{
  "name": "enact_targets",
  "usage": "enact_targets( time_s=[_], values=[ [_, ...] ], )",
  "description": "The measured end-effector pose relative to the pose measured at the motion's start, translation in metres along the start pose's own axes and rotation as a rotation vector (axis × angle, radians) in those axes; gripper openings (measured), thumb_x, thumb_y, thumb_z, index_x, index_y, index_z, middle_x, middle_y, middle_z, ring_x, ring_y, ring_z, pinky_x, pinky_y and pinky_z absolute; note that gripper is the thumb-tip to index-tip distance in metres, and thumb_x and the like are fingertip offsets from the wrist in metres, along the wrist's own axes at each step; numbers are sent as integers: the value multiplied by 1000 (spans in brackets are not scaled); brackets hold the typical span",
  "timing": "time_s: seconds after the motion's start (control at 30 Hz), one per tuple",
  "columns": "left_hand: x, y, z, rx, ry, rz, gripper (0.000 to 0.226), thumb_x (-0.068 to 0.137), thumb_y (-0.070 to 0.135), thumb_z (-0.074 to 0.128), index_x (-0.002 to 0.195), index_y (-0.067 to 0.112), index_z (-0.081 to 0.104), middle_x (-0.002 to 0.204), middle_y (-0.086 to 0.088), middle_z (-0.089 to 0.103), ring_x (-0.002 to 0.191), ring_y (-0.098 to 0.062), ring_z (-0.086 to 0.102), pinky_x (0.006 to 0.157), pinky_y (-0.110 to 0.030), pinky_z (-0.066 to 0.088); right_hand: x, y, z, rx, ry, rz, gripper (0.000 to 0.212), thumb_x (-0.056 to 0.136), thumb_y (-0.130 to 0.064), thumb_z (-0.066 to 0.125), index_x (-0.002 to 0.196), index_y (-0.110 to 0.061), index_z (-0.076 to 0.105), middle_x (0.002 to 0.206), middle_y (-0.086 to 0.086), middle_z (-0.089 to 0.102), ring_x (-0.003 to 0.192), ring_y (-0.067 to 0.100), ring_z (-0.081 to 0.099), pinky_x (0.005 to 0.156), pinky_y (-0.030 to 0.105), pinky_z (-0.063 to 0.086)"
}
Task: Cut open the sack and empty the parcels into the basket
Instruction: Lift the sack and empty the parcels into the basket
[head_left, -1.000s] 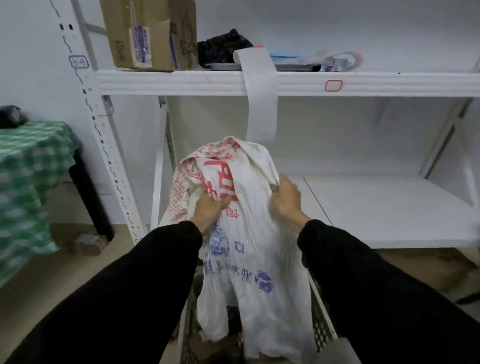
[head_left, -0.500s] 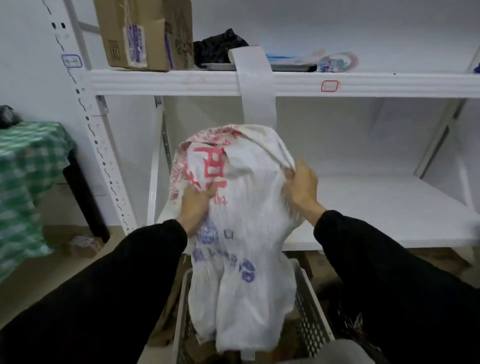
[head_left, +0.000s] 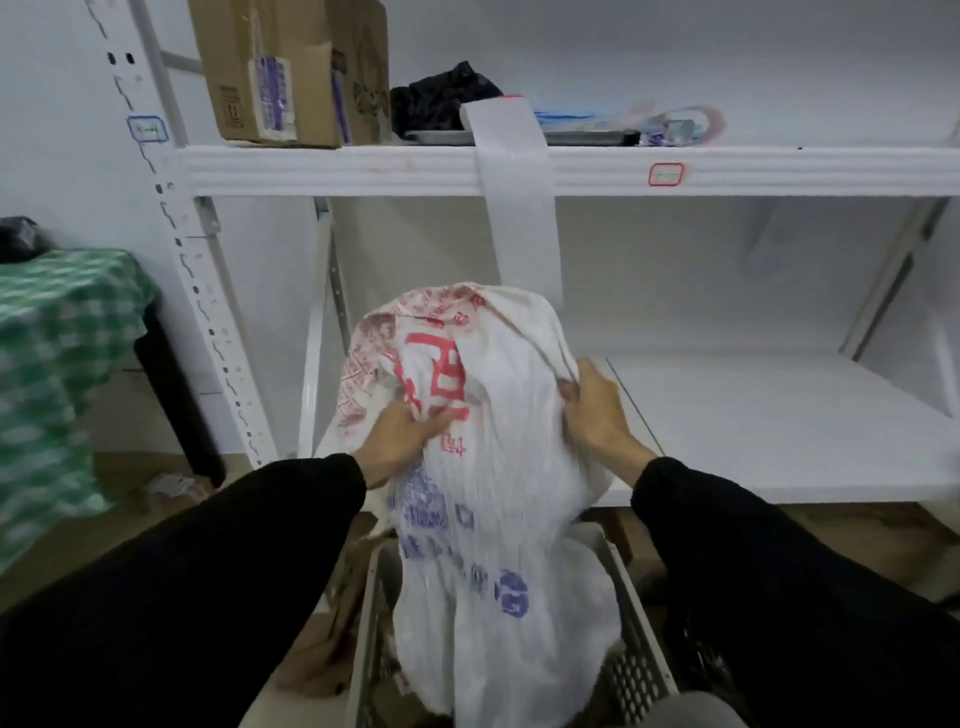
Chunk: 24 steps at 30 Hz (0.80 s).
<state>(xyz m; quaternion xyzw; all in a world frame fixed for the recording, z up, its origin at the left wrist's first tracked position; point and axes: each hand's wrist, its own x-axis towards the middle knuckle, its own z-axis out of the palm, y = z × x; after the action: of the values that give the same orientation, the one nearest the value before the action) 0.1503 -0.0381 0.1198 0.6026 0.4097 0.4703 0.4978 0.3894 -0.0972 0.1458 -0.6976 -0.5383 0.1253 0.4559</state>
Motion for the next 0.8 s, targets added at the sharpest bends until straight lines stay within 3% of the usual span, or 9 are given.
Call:
enact_targets(
  time_s=[0.13,0.23,0.33,0.43,0.53,0.6,0.67,0.73,0.8],
  values=[
    [-1,-11,9,-265,220,-63,17,91,6,68,95,21,75,98,-4,77,92,-29,73,83,-49,59,-14,23,11,137,-261,193,32,92,-25,59,116,-17,41,109,2,56,88,19,53,62,27,40],
    [-4,-17,19,-333,187,-106,21,91,5,67,111,9,69,99,-3,77,96,-24,74,76,-38,61,-12,31,13,66,-320,294,55,81,-24,74,124,-16,40,107,0,51,95,22,52,77,31,42],
    [-8,-14,16,-365,74,-109,27,90,1,66,116,9,66,105,-4,76,100,-22,72,79,-37,59,-10,27,17,99,-147,300,36,80,-12,73,112,-8,56,103,4,59,90,25,57,74,31,47],
    [-13,-25,-9,-237,-83,-181,35,84,0,72,118,4,66,112,-12,73,106,-29,70,94,-44,55,-5,18,15,536,-9,374,11,83,-6,70,91,-10,64,92,6,69,88,30,67,70,32,54],
    [-24,-41,-26,-66,-120,-290,44,77,15,82,118,10,69,111,-5,75,106,-25,70,97,-41,53,-5,14,13,864,-6,452,10,86,-4,68,92,-12,65,94,7,72,88,26,70,73,34,56],
    [-27,-44,-18,1,2,-207,35,79,18,81,112,12,71,105,2,76,102,-17,71,95,-34,54,-6,17,13,756,-69,377,17,87,-10,67,102,-14,61,102,4,69,90,22,67,74,33,55],
    [-21,-42,-5,-96,181,-149,20,84,12,77,103,11,71,98,3,76,100,-19,72,87,-31,57,-8,22,11,430,-231,239,46,81,-25,73,120,-20,49,112,-4,60,95,14,60,78,33,51],
    [-8,-34,6,-341,269,-198,19,84,6,75,103,6,71,100,-4,76,102,-26,71,89,-38,57,-10,29,13,204,-401,183,78,72,-37,79,134,-23,34,121,-7,51,105,17,53,91,37,46],
    [1,-28,15,-477,262,-241,22,84,4,75,105,5,71,105,-9,75,104,-28,70,97,-45,53,-13,36,19,137,-427,157,77,74,-32,80,134,-18,35,122,-3,51,109,21,52,95,38,44]
  ],
)
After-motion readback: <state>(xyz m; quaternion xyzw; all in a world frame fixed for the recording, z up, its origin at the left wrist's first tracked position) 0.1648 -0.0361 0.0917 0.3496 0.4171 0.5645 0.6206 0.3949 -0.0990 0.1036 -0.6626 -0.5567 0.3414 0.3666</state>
